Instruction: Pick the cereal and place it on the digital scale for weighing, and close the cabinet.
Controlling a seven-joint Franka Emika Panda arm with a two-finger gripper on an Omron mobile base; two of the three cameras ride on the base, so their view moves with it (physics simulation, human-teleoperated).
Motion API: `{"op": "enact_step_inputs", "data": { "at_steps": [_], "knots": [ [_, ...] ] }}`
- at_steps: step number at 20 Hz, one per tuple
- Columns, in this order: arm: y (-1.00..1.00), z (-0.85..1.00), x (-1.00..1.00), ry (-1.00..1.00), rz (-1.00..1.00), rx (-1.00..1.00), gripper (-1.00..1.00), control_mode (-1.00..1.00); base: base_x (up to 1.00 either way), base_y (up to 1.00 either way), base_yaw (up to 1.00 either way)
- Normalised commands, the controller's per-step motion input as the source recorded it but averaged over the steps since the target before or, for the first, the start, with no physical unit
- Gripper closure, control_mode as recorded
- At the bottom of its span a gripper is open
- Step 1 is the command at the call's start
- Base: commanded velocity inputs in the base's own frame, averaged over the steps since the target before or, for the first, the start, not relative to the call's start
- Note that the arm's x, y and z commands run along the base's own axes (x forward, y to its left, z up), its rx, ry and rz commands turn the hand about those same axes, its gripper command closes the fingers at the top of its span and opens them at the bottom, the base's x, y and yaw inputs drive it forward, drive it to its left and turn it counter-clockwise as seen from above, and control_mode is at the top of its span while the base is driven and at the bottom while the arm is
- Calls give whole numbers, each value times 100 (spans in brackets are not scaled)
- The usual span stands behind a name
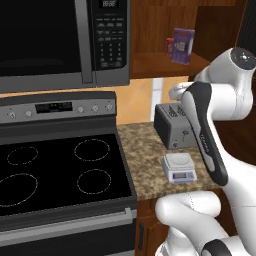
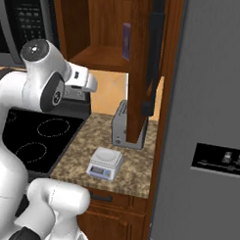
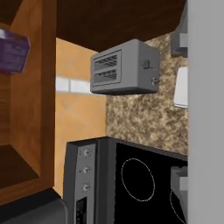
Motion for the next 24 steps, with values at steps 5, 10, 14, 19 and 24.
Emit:
{"op": "enact_step_inputs", "data": {
  "at_steps": [5, 10, 14, 19, 24],
  "knots": [
    [-9, 63, 0, -12, 0, 0, -100, -100, 0, 0, 0],
    [-31, 45, 0, -9, 0, 0, -100, -100, 0, 0, 0],
    [-45, 47, -2, -13, -2, 0, -100, -100, 0, 0, 0],
    [-27, 20, 24, -3, -8, 0, -100, -100, 0, 0, 0],
    [-22, 2, 38, 0, -6, 0, -100, -100, 0, 0, 0]
  ]
}}
